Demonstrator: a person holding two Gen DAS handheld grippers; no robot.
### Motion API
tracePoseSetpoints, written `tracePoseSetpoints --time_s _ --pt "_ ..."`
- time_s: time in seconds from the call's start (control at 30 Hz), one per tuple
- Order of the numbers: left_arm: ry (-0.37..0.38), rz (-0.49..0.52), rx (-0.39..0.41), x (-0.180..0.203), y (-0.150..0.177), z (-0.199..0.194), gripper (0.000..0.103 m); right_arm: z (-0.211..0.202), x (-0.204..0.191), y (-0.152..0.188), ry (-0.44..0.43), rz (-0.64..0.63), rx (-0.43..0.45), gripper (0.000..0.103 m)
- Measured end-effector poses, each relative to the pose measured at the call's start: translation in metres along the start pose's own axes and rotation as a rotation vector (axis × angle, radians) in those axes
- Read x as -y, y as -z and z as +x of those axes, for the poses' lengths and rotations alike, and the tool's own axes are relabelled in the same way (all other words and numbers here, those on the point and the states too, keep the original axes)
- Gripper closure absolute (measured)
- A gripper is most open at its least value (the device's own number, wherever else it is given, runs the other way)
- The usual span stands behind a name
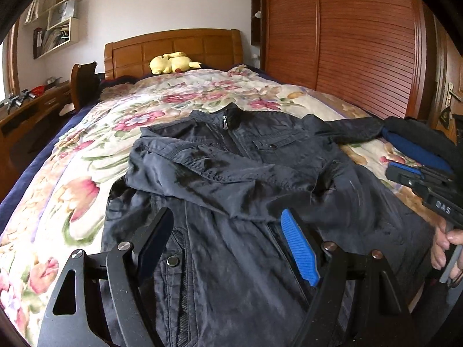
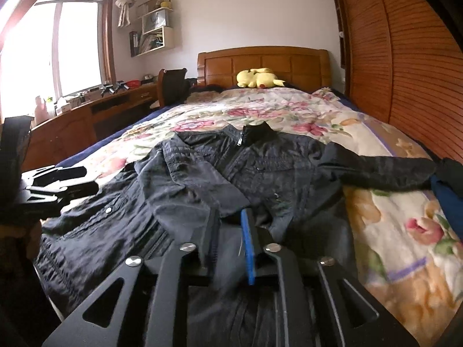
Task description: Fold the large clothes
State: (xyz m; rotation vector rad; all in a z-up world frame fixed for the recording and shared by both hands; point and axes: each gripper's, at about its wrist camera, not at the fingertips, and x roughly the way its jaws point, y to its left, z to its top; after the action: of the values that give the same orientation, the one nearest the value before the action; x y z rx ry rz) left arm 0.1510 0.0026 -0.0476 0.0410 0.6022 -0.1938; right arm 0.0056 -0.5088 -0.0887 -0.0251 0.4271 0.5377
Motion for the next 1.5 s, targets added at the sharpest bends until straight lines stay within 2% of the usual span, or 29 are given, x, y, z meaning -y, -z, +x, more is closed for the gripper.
tracePoseSetpoints --time_s 0.03,0.1,0.13,0.37,0.43,0.73,0.93,1.17,1.3,1.4,1.5 --pt "0.001 -0.001 0.004 0.000 -0.001 0.000 0.025 -0.002 0.000 0.000 0.008 -0.004 -0.008 0.072" --pt "0.005 -0.012 0.021 -0.002 -0.001 -0.003 0.025 -0.004 0.002 -0.002 0.023 -0.022 -0.025 0.055" --pt "0.007 -0.019 0.028 -0.003 -0.002 -0.003 0.025 -0.002 0.001 -0.004 0.033 -0.040 -0.035 0.053" --pt "-0.006 0.004 0.052 -0.007 -0.001 -0.006 0.025 0.030 -0.010 -0.027 0.101 -0.209 -0.124 0.052" --pt "0.007 -0.012 0.056 -0.012 0.000 -0.007 0.020 0.042 -0.007 -0.035 0.103 -0.223 -0.145 0.052" --pt "0.061 -0.045 0.057 -0.018 0.003 -0.004 0.015 0.105 0.021 -0.060 0.094 -0.186 -0.286 0.052" --pt "0.071 -0.040 0.047 -0.015 0.004 -0.003 0.013 0.139 0.025 -0.031 0.023 -0.131 -0.466 0.052" --pt "0.070 -0.037 0.035 -0.014 0.006 0.001 0.013 0.133 0.027 -0.035 0.014 -0.120 -0.456 0.052" --pt "0.071 -0.034 0.029 -0.014 0.008 0.001 0.013 0.120 0.042 -0.045 0.031 -0.120 -0.401 0.051" --pt "0.070 -0.032 0.031 -0.015 0.008 0.002 0.013 0.107 0.065 -0.056 0.076 -0.096 -0.355 0.043" --pt "0.069 -0.042 0.028 -0.017 0.009 0.004 0.013 0.105 0.092 -0.068 0.149 -0.073 -0.318 0.039"
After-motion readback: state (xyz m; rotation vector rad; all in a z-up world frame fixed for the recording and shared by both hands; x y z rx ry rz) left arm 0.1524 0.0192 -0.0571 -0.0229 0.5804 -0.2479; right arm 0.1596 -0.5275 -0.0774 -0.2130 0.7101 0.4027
